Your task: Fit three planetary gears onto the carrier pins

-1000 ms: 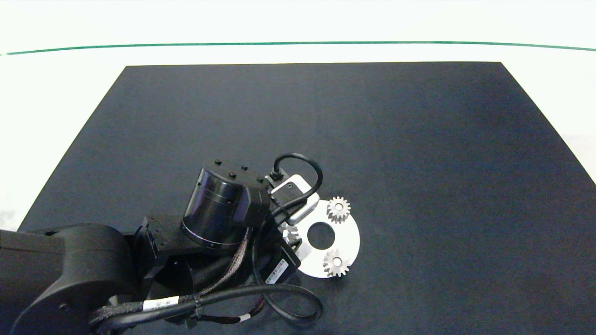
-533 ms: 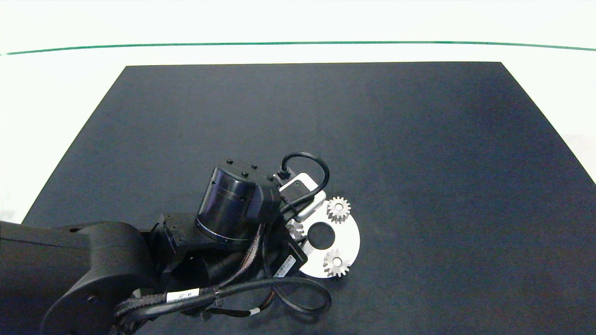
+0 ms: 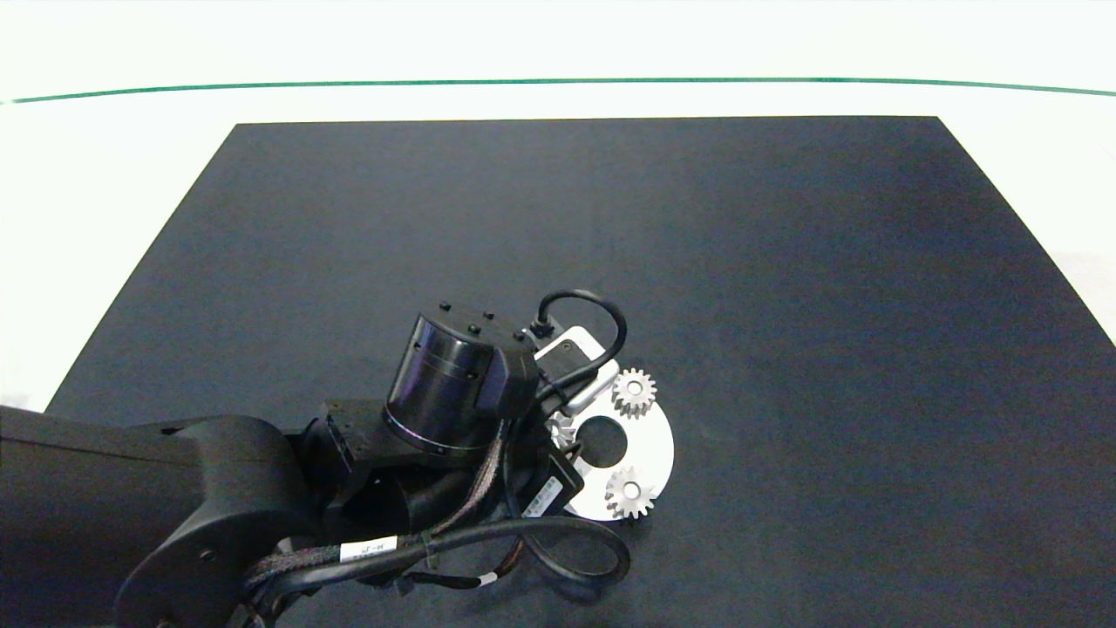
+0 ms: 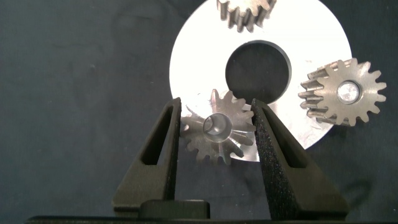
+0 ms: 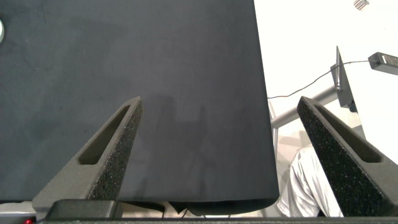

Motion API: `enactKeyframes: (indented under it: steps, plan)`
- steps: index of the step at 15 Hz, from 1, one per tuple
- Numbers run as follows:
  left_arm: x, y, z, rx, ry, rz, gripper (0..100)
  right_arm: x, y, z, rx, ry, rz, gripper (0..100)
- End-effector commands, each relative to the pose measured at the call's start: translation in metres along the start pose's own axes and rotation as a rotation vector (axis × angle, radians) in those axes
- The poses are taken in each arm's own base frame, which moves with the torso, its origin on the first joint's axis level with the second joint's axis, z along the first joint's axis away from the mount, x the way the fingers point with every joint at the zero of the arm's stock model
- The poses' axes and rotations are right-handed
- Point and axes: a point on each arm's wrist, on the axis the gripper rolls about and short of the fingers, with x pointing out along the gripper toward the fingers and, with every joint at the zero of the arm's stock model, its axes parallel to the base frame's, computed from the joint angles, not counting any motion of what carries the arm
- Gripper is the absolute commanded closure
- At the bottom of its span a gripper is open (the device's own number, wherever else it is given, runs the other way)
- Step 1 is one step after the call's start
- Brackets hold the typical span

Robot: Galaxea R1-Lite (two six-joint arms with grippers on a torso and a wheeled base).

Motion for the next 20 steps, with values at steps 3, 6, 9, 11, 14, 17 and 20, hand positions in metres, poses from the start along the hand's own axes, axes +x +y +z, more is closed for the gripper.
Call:
enactKeyframes:
  steps: [3, 6, 9, 11, 14, 17, 20]
  plan:
    - [0.0019, 0.0003, 0.004, 0.001, -0.009, 0.004, 87, -0.0002, -0.0003, 0.0004, -0.002, 0.002, -0.001, 0]
    - [0.0007, 0.0026, 0.0078, 0.003, -0.022, 0.009, 87, 0.0, -0.0002, 0.0001, -0.003, 0.003, -0.001, 0]
    - [0.0012, 0.0051, 0.008, 0.01, -0.021, 0.014, 87, 0.0, 0.0, -0.0005, -0.003, 0.005, 0.0, 0]
    - [0.0011, 0.0059, 0.007, 0.009, -0.018, 0.016, 87, 0.0003, 0.0, -0.0008, -0.004, 0.006, 0.002, 0]
    - [0.001, 0.0055, 0.0048, 0.009, -0.013, 0.012, 87, 0.0004, -0.0003, -0.0007, -0.003, 0.003, 0.004, 0]
    - [-0.0003, 0.0061, 0.0053, 0.008, -0.016, 0.012, 87, 0.0004, -0.0003, -0.0007, -0.002, 0.003, 0.004, 0]
    - [-0.0022, 0.0069, 0.006, 0.007, -0.021, 0.013, 87, 0.0004, -0.0003, -0.0007, -0.002, 0.003, 0.004, 0]
